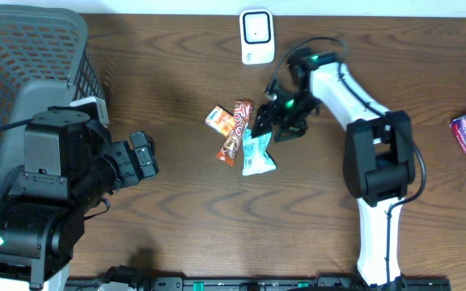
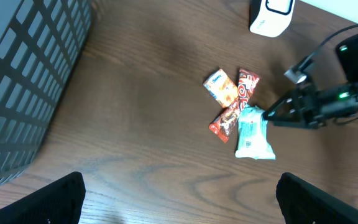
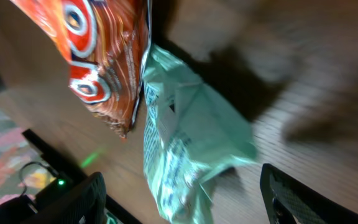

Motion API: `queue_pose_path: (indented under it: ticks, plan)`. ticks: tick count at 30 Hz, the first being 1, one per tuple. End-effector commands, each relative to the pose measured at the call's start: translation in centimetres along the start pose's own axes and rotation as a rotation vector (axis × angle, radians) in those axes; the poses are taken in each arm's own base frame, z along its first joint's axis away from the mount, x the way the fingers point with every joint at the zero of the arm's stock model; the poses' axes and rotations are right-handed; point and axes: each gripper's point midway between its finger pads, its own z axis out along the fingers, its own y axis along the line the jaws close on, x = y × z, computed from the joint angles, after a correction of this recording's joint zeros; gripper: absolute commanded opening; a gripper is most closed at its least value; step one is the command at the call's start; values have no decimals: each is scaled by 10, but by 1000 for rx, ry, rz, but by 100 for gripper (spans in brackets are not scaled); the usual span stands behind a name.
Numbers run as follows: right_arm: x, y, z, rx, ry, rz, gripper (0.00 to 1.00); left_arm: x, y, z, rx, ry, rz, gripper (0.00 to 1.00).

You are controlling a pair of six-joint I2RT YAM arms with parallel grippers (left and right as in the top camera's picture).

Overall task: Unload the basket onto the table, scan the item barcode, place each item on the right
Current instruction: 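Reach the right gripper to the mint-green packet and grasp it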

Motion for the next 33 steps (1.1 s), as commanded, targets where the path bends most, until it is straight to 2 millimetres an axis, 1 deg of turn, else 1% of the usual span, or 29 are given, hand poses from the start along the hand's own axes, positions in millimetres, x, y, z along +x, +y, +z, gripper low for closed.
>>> queue_pose_path:
  ticks: [1, 3, 5, 6, 7, 9, 11, 14, 16, 17, 19, 20, 22, 23, 25, 27, 29, 31, 33]
  plan:
    - [11, 2, 15, 38, 28, 36, 75, -1, 3, 0, -12, -4, 5, 98]
    - [14, 0, 25, 50, 37, 25, 74, -1, 3, 0, -12, -5, 5, 98]
    - [17, -8, 33, 89, 39, 35, 66, -1, 3, 0, -12, -4, 5, 98]
    - [17, -11, 36, 102, 38, 43, 57, -1, 3, 0, -12, -4, 5, 98]
    - [18, -14, 39, 110, 39, 42, 43, -1, 3, 0, -12, -5, 5, 98]
    - [18, -15, 39, 113, 38, 42, 19, -1, 3, 0, -12, -5, 5, 98]
    - [16, -13, 37, 111, 30, 38, 1, -1, 3, 0, -12, -5, 5, 98]
    - [11, -7, 25, 115, 20, 36, 1, -1, 3, 0, -12, -5, 5, 98]
    - [7, -4, 10, 156, 7, 34, 1, -1, 3, 0, -12, -5, 5, 98]
    - [4, -5, 0, 204, -2, 32, 1, -1, 3, 0, -12, -5, 5, 98]
    - [0, -21, -31, 397, -44, 78, 1, -1, 3, 0, -12, -5, 5, 98]
    - [-1, -38, -61, 592, -96, 141, 1, -1, 3, 0, -12, -4, 5, 98]
    - [1, -58, -103, 843, -180, 227, 1, -1, 3, 0, -12, -5, 5, 98]
    - [3, -65, -120, 943, -218, 265, 1, -1, 3, 0, -12, -5, 5, 98]
    - [9, -75, -148, 1116, -288, 331, 1, -1, 3, 0, -12, -5, 5, 98]
    - [15, -83, -166, 1244, -334, 371, 1, -1, 3, 0, -12, -5, 5, 98]
    - [18, -90, -173, 1319, -352, 386, 1, -1, 3, 0, -12, -4, 5, 98]
    - [22, -99, -173, 1372, -360, 408, 1, -1, 3, 0, -12, -4, 5, 98]
    - [24, -108, -164, 1391, -365, 427, 1, -1, 3, 0, -12, -4, 5, 98]
